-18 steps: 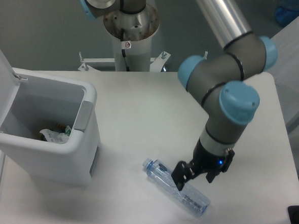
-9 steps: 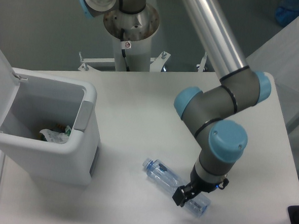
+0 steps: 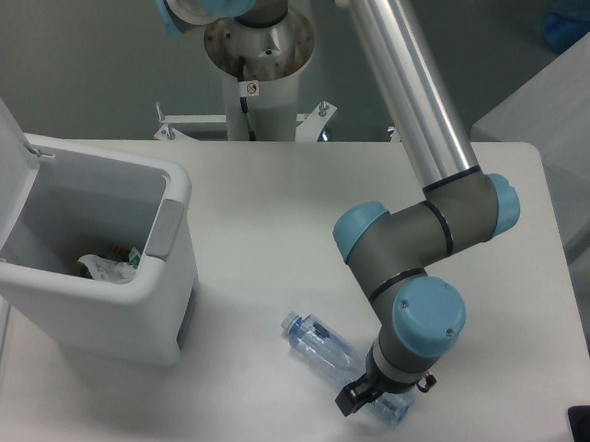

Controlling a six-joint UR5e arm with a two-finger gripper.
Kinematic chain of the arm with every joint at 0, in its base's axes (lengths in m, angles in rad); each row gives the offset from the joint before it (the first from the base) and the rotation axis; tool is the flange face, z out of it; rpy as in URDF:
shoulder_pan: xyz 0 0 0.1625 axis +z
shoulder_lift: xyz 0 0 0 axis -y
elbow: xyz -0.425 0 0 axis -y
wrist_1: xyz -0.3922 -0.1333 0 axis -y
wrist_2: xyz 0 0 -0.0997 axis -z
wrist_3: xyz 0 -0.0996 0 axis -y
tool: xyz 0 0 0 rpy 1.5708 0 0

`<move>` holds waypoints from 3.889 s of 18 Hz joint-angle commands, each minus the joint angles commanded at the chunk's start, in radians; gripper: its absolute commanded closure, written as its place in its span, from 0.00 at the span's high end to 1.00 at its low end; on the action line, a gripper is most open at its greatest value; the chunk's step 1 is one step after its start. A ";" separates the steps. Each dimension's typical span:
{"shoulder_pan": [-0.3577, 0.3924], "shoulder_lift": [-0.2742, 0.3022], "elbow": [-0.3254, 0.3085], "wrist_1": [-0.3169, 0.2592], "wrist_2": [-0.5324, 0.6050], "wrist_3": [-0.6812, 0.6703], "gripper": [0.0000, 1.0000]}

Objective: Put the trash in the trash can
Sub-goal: 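Lower the gripper around the bottle's body and close on it, then lift the bottle and carry it over the trash bin, then lower the bottle into the bin and open the gripper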

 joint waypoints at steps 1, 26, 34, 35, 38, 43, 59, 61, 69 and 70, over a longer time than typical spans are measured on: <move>-0.002 -0.005 0.000 0.000 0.002 -0.005 1.00; -0.020 0.127 0.028 0.021 -0.003 0.055 0.59; -0.038 0.268 0.046 0.143 -0.248 0.187 0.60; -0.038 0.285 0.048 0.144 -0.300 0.211 0.60; -0.044 0.342 0.054 0.147 -0.435 0.277 0.60; -0.046 0.388 0.077 0.224 -0.701 0.293 0.59; -0.153 0.552 -0.270 0.299 -1.034 0.643 0.59; -0.158 0.555 -0.310 0.331 -1.058 0.669 0.59; -0.155 0.637 -0.517 0.351 -1.089 0.879 0.73; -0.156 0.638 -0.520 0.351 -1.089 0.880 0.81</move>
